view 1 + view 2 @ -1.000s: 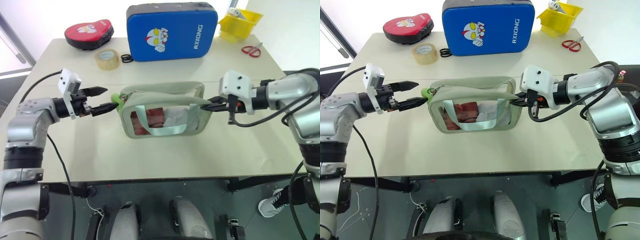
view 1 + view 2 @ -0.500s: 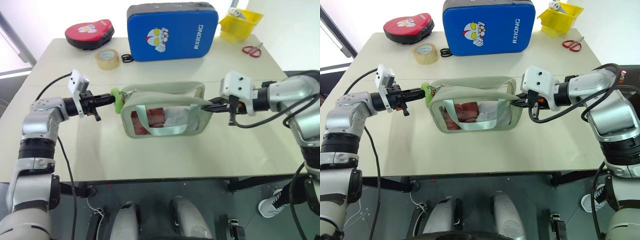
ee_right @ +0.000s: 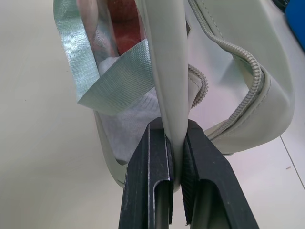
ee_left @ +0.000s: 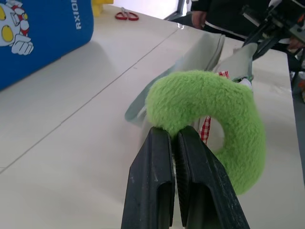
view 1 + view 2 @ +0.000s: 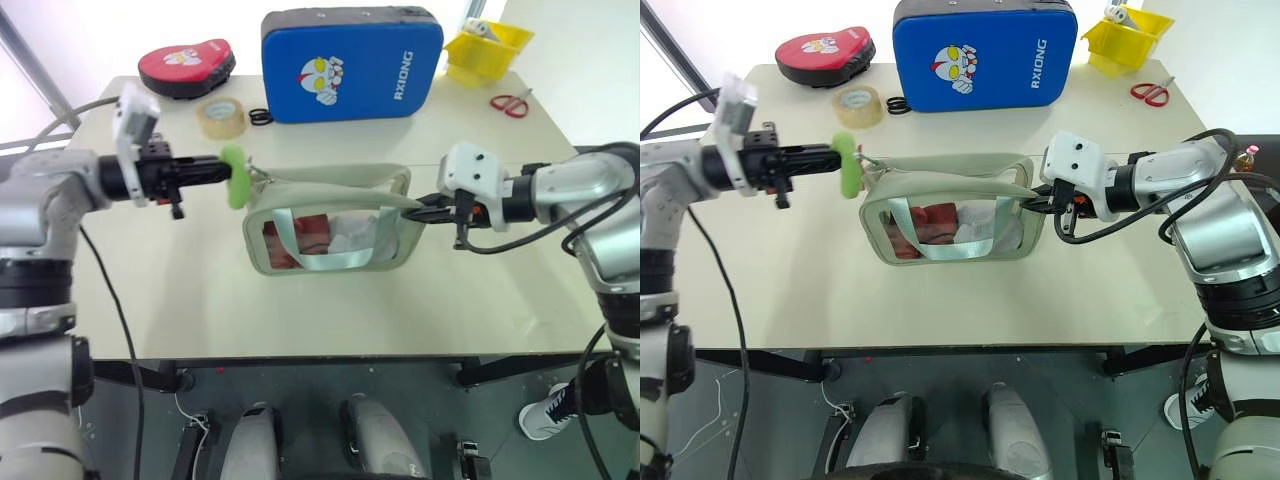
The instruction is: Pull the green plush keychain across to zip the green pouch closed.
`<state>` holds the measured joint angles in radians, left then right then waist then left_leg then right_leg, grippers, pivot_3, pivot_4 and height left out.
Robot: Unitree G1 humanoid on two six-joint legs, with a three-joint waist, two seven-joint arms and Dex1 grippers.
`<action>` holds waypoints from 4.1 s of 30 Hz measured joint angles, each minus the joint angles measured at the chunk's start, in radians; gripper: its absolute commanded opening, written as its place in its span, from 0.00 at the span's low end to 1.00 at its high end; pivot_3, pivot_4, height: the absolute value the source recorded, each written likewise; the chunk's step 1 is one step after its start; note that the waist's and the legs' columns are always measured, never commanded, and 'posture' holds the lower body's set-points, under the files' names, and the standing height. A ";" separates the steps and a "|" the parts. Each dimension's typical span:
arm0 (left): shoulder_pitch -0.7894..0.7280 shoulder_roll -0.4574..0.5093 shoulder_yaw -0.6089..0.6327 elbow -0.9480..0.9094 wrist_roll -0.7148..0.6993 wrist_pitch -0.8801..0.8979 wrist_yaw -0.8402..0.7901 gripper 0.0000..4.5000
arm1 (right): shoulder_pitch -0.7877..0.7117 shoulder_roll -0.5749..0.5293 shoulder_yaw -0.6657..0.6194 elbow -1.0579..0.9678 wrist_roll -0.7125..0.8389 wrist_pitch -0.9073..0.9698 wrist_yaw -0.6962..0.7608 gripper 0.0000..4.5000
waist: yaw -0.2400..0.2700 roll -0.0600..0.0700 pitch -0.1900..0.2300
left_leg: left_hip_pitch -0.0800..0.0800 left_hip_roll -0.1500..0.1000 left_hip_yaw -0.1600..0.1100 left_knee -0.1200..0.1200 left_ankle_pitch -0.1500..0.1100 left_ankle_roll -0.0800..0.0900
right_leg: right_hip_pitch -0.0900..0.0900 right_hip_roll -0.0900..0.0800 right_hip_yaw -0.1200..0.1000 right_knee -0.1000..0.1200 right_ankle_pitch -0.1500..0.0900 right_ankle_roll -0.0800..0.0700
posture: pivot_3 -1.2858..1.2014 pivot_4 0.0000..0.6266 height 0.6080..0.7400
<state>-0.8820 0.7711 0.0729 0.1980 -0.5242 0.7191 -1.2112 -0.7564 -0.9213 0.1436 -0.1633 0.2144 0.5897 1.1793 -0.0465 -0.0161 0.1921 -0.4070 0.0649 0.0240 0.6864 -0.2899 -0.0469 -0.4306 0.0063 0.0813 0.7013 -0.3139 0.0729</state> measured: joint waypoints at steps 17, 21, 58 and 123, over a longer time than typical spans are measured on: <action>-0.105 -0.144 -0.125 0.073 0.078 -0.009 0.048 0.99 | -0.002 0.014 0.004 0.009 -0.013 0.015 -0.010 0.00 | 0.001 0.000 0.000 | 0.001 0.000 0.000 0.000 0.000 0.000 | 0.000 0.000 0.001 0.000 0.000 0.000 | 0.52 0.24 0.98; -0.106 -0.114 -0.120 0.075 0.080 -0.019 0.034 0.99 | -0.002 0.014 0.004 0.009 -0.013 0.018 -0.011 0.00 | 0.000 0.000 0.000 | 0.001 0.000 0.000 0.000 0.000 0.000 | 0.000 0.000 0.000 0.000 0.000 0.000 | 0.52 0.24 0.98; 0.328 0.055 0.130 -0.338 -0.107 -0.013 0.058 0.99 | 0.009 0.012 0.002 -0.009 -0.012 0.052 -0.019 0.00 | 0.003 0.000 0.000 | 0.001 0.000 0.000 0.000 0.000 0.000 | 0.001 0.000 0.000 0.000 0.000 0.000 | 0.52 0.24 0.98; 0.275 -0.032 -0.056 -0.260 0.012 -0.123 0.110 0.00 | -0.396 0.177 0.007 0.243 0.069 0.382 -0.126 0.02 | 0.018 0.000 -0.001 | -0.001 0.000 0.000 -0.001 0.000 0.000 | 0.000 -0.001 -0.001 -0.003 0.000 -0.001 | 0.52 0.24 0.98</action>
<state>-0.6072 0.7388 0.0169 -0.0617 -0.5124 0.5958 -1.1008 -1.1528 -0.7444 0.1506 0.0798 0.2833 0.9720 1.0533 -0.0288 -0.0163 0.1915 -0.4080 0.0645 0.0235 0.6851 -0.2898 -0.0464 -0.4304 0.0049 0.0804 0.6987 -0.3134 0.0720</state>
